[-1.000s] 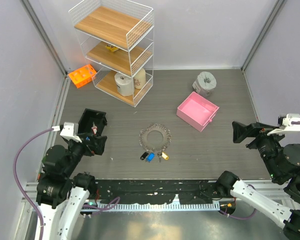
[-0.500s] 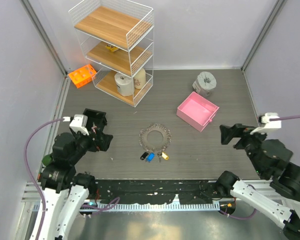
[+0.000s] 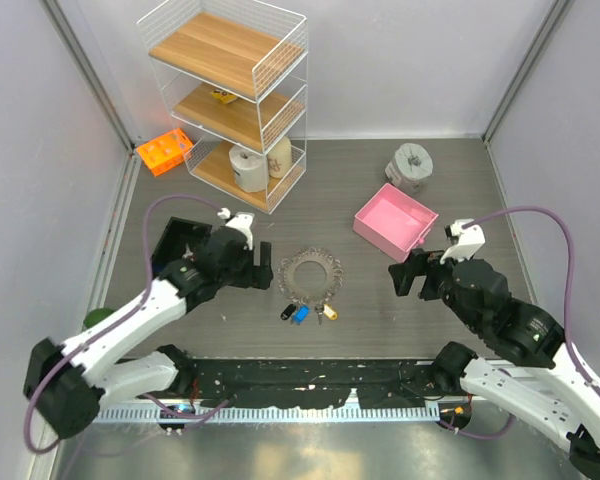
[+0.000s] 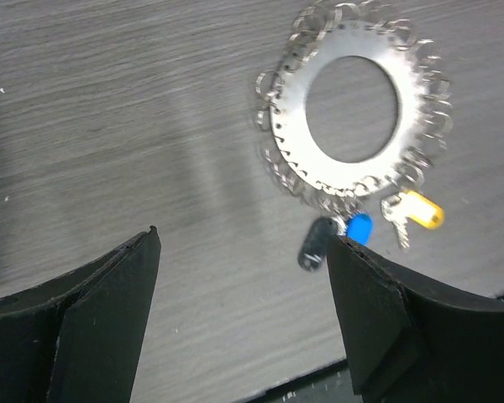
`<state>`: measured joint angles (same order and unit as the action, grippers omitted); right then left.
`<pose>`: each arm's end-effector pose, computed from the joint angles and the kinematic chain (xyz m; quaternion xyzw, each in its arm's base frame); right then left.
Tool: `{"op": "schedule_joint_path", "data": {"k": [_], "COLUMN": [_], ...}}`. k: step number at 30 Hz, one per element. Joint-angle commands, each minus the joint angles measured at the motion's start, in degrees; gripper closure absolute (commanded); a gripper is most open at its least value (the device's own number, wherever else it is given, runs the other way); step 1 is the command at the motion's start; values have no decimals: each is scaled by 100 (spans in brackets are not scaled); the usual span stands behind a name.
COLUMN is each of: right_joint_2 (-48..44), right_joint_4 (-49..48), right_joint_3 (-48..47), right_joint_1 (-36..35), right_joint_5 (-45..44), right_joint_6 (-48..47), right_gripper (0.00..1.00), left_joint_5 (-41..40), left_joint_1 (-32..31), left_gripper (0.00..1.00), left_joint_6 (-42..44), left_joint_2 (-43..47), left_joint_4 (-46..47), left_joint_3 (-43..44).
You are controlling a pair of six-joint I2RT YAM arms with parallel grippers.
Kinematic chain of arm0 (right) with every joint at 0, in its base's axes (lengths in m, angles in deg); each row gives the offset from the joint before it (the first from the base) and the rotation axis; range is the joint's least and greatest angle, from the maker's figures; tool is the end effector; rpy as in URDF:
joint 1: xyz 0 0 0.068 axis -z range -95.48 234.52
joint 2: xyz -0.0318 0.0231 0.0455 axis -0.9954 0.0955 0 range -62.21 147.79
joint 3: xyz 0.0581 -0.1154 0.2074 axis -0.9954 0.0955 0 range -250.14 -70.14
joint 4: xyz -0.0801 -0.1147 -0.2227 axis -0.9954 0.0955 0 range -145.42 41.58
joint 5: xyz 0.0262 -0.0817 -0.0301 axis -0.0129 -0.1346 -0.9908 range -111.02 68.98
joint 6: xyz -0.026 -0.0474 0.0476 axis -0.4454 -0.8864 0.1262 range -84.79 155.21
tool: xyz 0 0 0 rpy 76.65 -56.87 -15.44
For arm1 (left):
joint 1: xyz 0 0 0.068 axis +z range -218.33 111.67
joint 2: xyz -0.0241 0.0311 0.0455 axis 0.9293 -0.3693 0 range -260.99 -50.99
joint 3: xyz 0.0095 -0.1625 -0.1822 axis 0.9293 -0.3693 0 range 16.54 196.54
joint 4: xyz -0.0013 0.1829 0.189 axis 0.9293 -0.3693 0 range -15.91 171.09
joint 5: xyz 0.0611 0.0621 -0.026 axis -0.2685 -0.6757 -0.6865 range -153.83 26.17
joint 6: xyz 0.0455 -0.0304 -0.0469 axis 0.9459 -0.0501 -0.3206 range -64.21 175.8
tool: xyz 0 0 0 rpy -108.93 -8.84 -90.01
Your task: Remove the keys from the keyring
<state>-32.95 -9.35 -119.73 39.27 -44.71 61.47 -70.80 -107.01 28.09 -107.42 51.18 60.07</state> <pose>0.1169 0.0837 0.3142 -0.0291 0.8355 0.1631 0.5240 0.1933 -0.1456 0.2217 0.0633 0.9128 -0.1721 0.3648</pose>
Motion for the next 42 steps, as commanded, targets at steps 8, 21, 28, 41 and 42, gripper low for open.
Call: {"op": "schedule_joint_path", "data": {"k": [8,21,28,41,42], "right_joint_2": [-745,-966,-966,-35,149], "right_joint_4": [-432,-238,-229,-1248,-1519], "right_joint_3": [-78,-104,1,660,765], "right_joint_1": [-1,-1,-1,-1,-1], "right_joint_5": [4,30,197,1805,2041], "right_joint_6": [-7,-112,19,-218,-261], "right_gripper": [5,5,5,3,4], "left_joint_5": [264,529,178,1205,1267], "left_joint_1": [-43,-272,-281,-290,-290], "left_gripper": [22,43,100,100,100], "left_joint_6": [-1069,-2028,-1924,-333,-254], "left_joint_2": [-2601,-3577,-3639,-2155,-2049], "left_joint_4": [1601,2261,2640,3043,3148], "left_joint_3": [473,367,217,288,253]}}
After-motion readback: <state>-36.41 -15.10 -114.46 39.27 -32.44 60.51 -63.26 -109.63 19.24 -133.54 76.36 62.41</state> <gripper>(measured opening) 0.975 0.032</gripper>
